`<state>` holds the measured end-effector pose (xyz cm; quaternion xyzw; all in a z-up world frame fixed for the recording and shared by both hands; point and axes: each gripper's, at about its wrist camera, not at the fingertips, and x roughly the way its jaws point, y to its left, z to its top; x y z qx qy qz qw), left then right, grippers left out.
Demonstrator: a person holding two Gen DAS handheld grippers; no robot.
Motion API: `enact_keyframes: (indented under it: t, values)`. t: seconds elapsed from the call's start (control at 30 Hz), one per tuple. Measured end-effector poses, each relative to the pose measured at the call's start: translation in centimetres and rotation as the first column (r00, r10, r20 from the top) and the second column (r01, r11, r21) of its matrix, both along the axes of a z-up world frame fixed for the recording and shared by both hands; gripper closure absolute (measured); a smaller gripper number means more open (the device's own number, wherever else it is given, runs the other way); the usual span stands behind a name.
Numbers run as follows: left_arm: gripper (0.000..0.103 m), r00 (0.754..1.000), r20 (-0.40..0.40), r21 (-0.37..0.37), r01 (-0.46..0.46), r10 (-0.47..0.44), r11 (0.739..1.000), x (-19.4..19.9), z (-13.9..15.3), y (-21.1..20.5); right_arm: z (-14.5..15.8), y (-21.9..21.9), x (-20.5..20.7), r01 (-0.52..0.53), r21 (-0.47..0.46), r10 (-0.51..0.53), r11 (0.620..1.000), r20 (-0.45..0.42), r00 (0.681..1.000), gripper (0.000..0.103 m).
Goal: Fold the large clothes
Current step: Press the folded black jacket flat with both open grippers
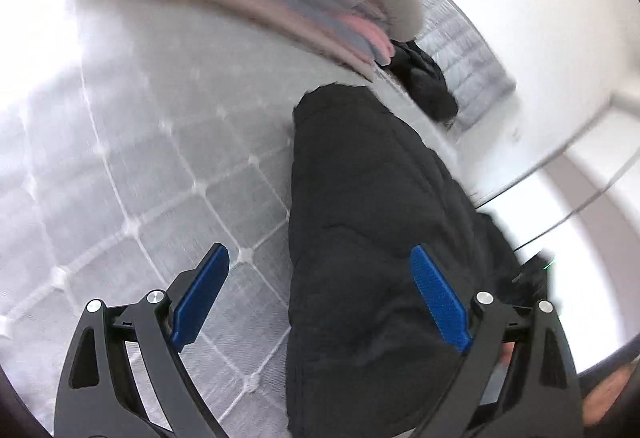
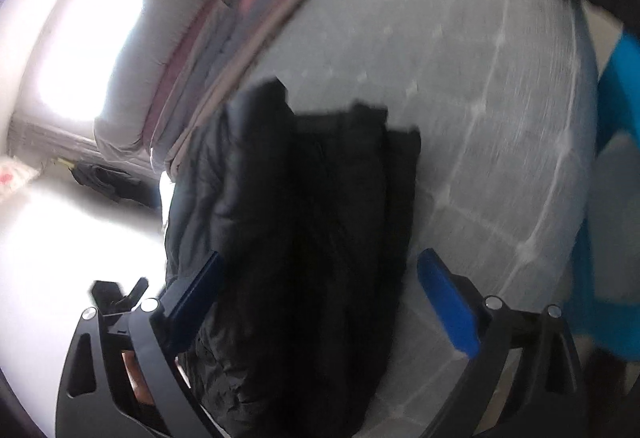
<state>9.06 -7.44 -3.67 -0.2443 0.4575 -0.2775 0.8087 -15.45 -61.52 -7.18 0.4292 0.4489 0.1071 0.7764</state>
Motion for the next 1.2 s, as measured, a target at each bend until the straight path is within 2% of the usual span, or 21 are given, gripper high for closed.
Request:
enact_keyframes:
  t: [0.1, 0.2, 0.33, 0.47, 0.57, 0.63, 0.67, 0.7, 0.77, 0.87, 0.97, 1.07, 1.13, 1.2]
  values:
    - [0.015, 0.989, -0.147, -0.124, 0.006, -0.024, 0.992, 1.9, -3.4, 0.5, -2.0, -0.3, 0.6, 0.016, 0.128, -0.012, 0.992, -0.029, 1.0, 0.01]
    - [0.015, 0.974, -0.218, -0.203, 0.012, -0.057, 0.979, 3.3, -5.3, 0.0, -3.6, -0.3, 0.9, 0.041, 0.21, -0.034, 0.977, -0.038, 0.999, 0.01]
    - [0.015, 0.966, -0.23, -0.237, 0.06, -0.116, 0.97, 3.9, -6.1, -1.8, -4.3, -0.4, 1.0, 0.052, 0.3, -0.05, 0.953, -0.015, 0.999, 0.009]
    - [0.015, 0.945, -0.251, -0.262, 0.143, -0.21, 0.954, 4.2, -7.1, -4.6, -5.1, 0.8, 2.0, 0.026, 0.257, -0.015, 0.966, -0.045, 0.999, 0.007]
    - [0.014, 0.934, -0.251, -0.263, 0.185, -0.253, 0.947, 4.2, -7.3, -6.1, -5.4, 1.7, 2.6, 0.008, 0.26, 0.004, 0.966, -0.047, 0.999, 0.007]
    - [0.014, 0.936, -0.239, -0.24, 0.202, -0.259, 0.95, 3.9, -7.0, -7.1, -5.6, 1.8, 2.9, 0.002, 0.283, 0.01, 0.959, -0.043, 0.999, 0.006]
    - [0.018, 0.94, -0.228, -0.222, 0.204, -0.254, 0.953, 3.8, -6.8, -7.3, -5.8, 1.9, 3.2, -0.002, 0.287, 0.014, 0.958, -0.04, 0.999, 0.006]
    - [0.023, 0.945, -0.21, -0.199, 0.208, -0.249, 0.958, 3.6, -6.5, -7.7, -5.9, 2.1, 3.4, -0.009, 0.29, 0.02, 0.957, -0.036, 0.999, 0.006]
    - [0.043, 0.956, -0.176, -0.147, 0.209, -0.233, 0.967, 3.2, -5.3, -8.2, -5.9, 2.8, 4.1, -0.021, 0.293, 0.03, 0.956, -0.025, 0.999, 0.006]
    - [0.057, 0.97, -0.133, -0.102, 0.192, -0.205, 0.976, 3.2, -3.1, -7.7, -5.8, 3.7, 5.0, -0.031, 0.321, 0.032, 0.947, 0.003, 0.999, 0.006]
    - [0.059, 0.986, -0.066, -0.028, 0.151, -0.153, 0.988, 2.9, 0.0, -6.3, -6.1, 5.8, 6.3, -0.065, 0.351, 0.06, 0.934, 0.027, 0.998, 0.006]
    - [0.059, 0.996, -0.007, 0.046, 0.091, -0.091, 0.995, 3.0, 2.9, -3.7, -5.8, 9.5, 9.0, -0.14, 0.36, 0.134, 0.923, 0.04, 0.99, 0.006]
    - [0.056, 0.999, -0.003, 0.086, 0.047, -0.047, 0.995, 3.1, 3.2, -1.3, -5.7, 12.9, 12.1, -0.201, 0.33, 0.201, 0.923, 0.035, 0.979, 0.006]
    - [0.049, 0.998, -0.059, 0.1, 0.019, -0.013, 0.995, 4.0, 2.1, 0.8, -5.6, 15.0, 14.2, -0.24, 0.302, 0.244, 0.922, 0.024, 0.969, 0.006]
